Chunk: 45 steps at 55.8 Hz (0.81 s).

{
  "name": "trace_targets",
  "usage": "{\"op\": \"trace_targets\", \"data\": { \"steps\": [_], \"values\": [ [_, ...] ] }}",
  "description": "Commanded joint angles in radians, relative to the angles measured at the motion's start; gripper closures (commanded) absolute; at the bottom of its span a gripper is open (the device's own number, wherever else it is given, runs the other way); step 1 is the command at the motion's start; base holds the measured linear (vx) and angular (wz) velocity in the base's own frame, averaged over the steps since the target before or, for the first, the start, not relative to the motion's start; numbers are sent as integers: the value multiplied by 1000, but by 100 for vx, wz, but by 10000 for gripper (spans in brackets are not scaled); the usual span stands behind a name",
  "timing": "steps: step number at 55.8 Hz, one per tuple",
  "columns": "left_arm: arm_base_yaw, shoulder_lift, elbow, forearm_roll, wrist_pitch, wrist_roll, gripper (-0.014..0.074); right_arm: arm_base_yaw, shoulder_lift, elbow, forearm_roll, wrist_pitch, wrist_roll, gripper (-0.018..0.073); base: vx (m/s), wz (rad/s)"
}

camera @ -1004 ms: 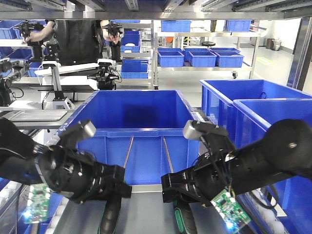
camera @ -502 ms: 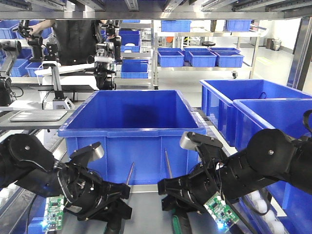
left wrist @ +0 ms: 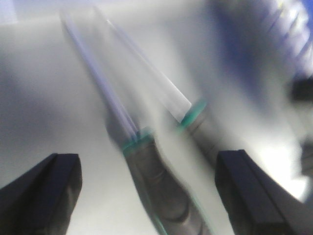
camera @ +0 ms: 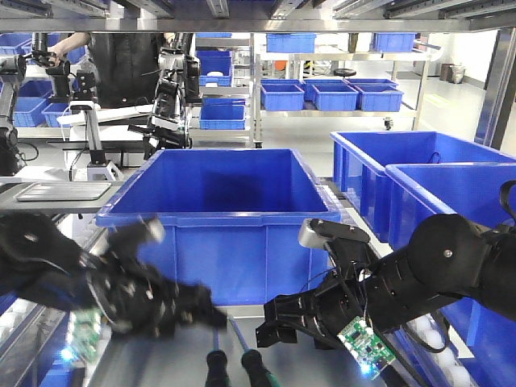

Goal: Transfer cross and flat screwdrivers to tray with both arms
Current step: 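Open the left gripper to release its screwdriver and withdraw it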

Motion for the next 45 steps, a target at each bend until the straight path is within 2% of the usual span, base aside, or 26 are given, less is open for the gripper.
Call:
{"op": "trace_targets", "data": {
  "steps": [1,7,16,38,41,45],
  "values": [
    [-2,-119,-35,-43,-105,36,-13,-6,-45,-31,24,-47,-6,-31,0,0],
    [-2,-184,-35,-44,-116,82,35,-6,-45,-31,24,-46,-6,6,0,0],
    [-2,-241,-35,-46,-116,82,104,-6,-45,-31,24,-46,-6,56,0,0],
    [-2,-239,-35,-40,-98,82,214,-6,-45,-31,24,-36,-6,139,0,0],
    [-2,-248,-30,-14,-96,78,232,-6,-45,-31,24,-35,-6,146,0,0],
    [-2,-304,18,84,-114,50,275,-6,-45,-31,24,-34,-6,157,0,0]
  ]
}}
